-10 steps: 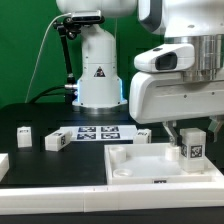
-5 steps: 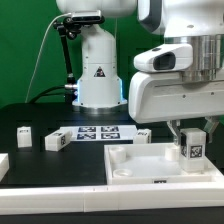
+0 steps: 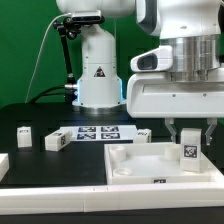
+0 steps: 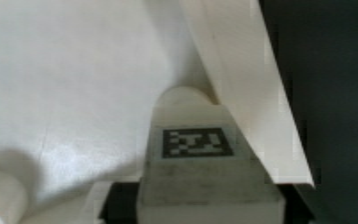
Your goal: Assemble one leg
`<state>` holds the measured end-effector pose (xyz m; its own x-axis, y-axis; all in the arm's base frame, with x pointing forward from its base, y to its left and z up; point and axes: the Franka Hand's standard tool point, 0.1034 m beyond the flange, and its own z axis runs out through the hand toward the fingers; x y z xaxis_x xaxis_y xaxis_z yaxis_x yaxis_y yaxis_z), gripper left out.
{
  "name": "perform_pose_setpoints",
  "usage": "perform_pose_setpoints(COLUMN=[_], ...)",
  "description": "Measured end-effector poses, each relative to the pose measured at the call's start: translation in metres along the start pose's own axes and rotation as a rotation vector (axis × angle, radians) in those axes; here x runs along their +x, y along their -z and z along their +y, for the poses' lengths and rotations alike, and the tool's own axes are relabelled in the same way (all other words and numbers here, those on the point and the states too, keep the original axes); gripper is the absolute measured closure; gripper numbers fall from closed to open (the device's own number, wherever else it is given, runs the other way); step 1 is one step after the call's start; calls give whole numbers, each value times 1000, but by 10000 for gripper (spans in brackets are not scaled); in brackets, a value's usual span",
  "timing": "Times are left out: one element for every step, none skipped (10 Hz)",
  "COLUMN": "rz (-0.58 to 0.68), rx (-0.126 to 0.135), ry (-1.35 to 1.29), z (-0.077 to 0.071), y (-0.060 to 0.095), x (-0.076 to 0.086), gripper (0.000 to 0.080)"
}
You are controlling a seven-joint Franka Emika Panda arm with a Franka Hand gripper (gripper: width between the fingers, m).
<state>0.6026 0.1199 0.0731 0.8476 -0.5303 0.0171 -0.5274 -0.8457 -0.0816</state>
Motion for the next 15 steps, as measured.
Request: perform_pose_setpoints(rz=[10, 14, 30, 33, 28, 9, -1, -5, -16, -21, -21, -21, -19, -18, -15], rx=[6, 17, 28, 28, 32, 45, 52, 54, 59, 62, 62, 62, 62, 62, 61], ry=[-135, -325, -438, -576, -644, -742, -815, -855, -978, -1022, -1018, -995, -953, -920, -826], z=[0, 0, -1, -1, -1, 0, 0, 0, -1, -1, -1, -1, -1, -1, 0], y=[0, 0, 0, 0, 0, 0, 0, -1, -1, -1, -1, -1, -1, -1, -1], x=[1, 2, 2, 2, 2, 2, 3, 2, 2, 2, 2, 1, 1, 1, 2], gripper=[508, 508, 508, 508, 507, 507, 507, 507, 507, 507, 506, 506, 339, 195, 164])
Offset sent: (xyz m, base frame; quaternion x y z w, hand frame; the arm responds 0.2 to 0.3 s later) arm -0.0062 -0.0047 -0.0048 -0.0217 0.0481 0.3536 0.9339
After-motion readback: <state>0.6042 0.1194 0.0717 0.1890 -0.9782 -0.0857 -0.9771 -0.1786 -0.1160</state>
